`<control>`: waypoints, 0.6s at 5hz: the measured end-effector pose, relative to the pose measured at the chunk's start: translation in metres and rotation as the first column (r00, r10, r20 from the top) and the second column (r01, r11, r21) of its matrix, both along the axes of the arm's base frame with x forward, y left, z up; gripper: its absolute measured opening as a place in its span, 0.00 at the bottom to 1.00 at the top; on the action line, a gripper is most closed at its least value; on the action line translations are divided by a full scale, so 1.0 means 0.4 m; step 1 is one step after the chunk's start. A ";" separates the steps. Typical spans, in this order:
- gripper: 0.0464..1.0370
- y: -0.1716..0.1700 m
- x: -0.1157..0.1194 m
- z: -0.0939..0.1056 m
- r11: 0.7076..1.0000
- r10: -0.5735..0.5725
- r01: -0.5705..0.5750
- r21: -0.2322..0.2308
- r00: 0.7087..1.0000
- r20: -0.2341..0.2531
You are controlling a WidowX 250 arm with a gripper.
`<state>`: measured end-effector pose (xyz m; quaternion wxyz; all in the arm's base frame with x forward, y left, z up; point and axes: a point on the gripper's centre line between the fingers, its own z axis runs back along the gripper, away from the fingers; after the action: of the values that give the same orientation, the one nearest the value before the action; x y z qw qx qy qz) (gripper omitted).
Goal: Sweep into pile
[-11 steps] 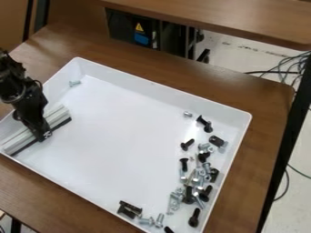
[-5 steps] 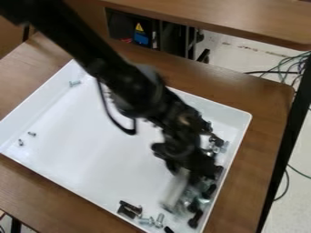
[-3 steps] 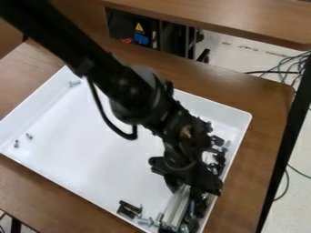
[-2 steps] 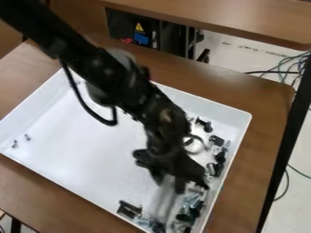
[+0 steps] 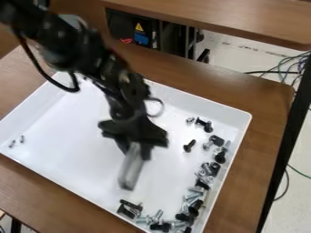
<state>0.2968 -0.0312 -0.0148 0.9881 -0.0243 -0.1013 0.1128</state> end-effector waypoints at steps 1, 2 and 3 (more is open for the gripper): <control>0.31 0.096 0.003 -0.009 0.996 0.094 -0.094 0.000 0.996 -0.007; 0.36 0.128 -0.002 -0.073 0.992 0.124 -0.125 -0.010 0.991 -0.053; 0.68 0.120 0.006 -0.069 0.996 0.078 -0.079 -0.029 0.996 -0.050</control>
<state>0.2991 0.0167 -0.0425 0.9847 -0.0326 -0.0761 0.1536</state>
